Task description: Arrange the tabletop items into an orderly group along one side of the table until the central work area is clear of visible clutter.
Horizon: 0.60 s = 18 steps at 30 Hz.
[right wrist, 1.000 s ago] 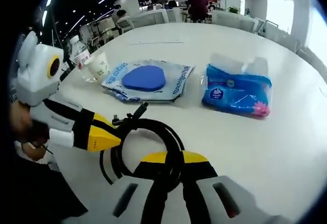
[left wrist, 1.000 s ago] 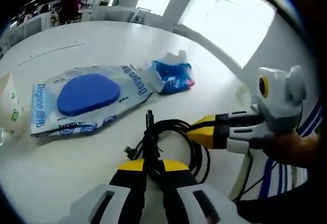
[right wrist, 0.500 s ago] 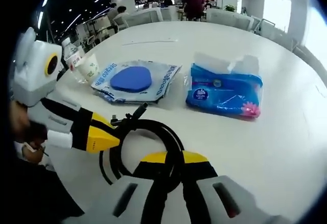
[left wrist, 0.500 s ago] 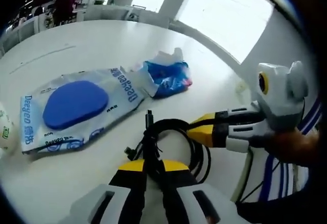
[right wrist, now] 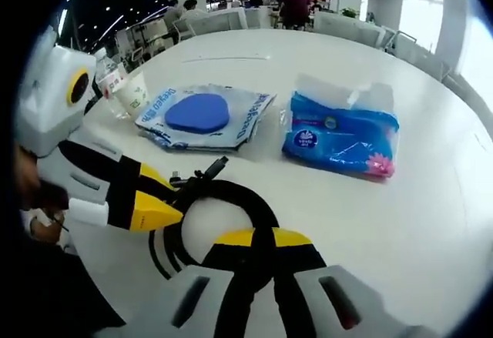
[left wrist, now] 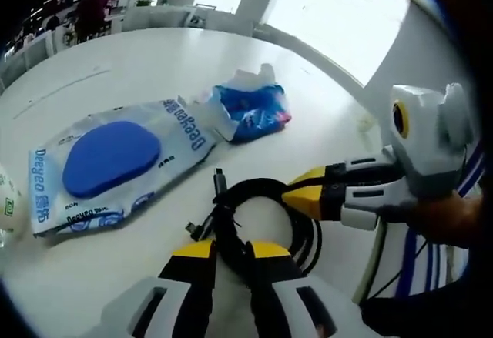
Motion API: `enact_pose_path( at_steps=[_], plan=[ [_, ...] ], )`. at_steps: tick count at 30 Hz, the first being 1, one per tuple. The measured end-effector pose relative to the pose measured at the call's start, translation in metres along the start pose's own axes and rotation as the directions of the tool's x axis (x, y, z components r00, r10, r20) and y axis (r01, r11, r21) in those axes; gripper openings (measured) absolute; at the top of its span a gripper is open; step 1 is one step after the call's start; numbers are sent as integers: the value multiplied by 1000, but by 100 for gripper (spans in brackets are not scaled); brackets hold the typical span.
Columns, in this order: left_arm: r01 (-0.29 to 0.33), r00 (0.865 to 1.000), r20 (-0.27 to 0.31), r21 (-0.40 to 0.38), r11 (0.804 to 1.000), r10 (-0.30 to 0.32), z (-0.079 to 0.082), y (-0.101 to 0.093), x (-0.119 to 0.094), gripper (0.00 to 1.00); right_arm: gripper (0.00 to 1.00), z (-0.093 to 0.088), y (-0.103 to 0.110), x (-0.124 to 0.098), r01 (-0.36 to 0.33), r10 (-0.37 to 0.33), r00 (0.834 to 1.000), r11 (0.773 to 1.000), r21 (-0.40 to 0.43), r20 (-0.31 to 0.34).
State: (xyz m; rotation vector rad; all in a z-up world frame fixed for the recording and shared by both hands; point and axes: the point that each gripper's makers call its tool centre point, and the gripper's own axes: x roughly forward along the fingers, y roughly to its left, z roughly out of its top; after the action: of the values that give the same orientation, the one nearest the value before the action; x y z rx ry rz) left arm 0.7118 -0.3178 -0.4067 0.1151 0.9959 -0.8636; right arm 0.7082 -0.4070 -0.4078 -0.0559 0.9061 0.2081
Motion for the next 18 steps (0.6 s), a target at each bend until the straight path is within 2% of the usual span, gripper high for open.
enact_pose_path(
  at_steps=[6,11,13,15,16,18],
  plan=[
    [4,1000,3,18,1000,-4,-3,2,-8,20,7,7,-1,-6,-9,9,999,1000,-6,42],
    [-14,997,76,48,999,10,9,8,-26,22,19,19,-2,-15,-36,35,995,999,8,96],
    [-42,991,128,67,997,33,16,15,-41,24,22,25,-1,-21,-44,43,993,999,6,110],
    [-50,989,140,73,996,39,16,18,-50,25,28,31,-3,-29,-38,39,990,999,-9,134],
    [-56,985,166,82,995,42,19,22,-58,25,31,34,-3,-33,-45,46,989,999,-6,142],
    [-79,980,188,92,993,60,16,35,-76,30,37,38,-3,-39,-66,64,985,998,7,158]
  ],
)
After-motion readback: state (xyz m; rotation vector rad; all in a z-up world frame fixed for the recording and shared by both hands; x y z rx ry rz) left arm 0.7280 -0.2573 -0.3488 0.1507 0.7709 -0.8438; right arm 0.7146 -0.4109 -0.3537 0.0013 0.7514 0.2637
